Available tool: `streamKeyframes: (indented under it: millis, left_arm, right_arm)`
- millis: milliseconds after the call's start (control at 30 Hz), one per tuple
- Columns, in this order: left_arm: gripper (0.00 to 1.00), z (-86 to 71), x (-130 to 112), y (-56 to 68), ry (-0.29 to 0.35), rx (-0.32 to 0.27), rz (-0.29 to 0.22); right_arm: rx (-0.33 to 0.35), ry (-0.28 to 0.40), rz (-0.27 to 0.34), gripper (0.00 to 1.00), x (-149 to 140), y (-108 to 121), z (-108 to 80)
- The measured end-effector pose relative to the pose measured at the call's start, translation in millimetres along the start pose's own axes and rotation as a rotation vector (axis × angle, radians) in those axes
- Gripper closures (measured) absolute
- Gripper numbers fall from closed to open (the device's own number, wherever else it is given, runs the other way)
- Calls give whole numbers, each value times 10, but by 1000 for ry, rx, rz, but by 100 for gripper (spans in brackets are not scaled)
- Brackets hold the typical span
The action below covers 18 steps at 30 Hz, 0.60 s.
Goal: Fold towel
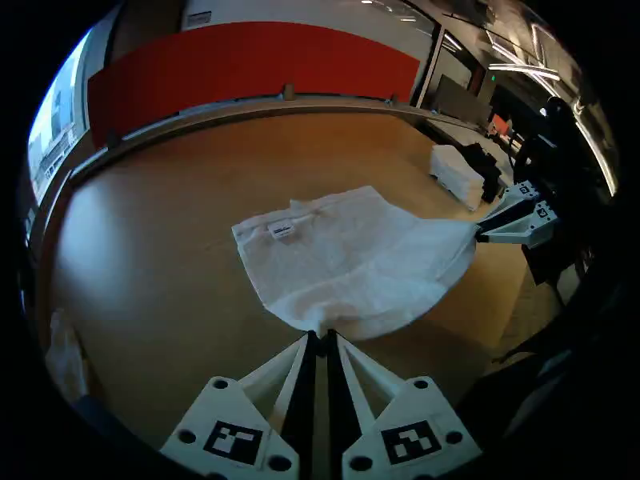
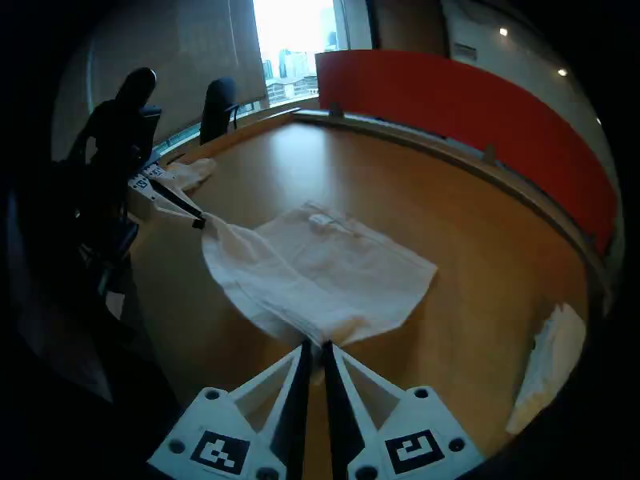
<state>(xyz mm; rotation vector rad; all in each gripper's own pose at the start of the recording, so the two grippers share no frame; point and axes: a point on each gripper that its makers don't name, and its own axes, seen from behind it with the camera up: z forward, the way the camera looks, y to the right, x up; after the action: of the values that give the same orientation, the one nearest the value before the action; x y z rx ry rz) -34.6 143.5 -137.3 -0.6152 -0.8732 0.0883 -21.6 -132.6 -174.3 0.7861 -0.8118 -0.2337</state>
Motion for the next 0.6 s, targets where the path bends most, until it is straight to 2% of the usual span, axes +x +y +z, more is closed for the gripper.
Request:
streamKeyframes:
  millis: [367,600]
  left_arm:
    - [90,7,72,-62,8,7,0]
    - [91,41,196,-117,23,11,-16]
  right_arm:
    - [2,-2,-11,88,56,33,32]
    - [-9,-16,-24,88,128,164,75]
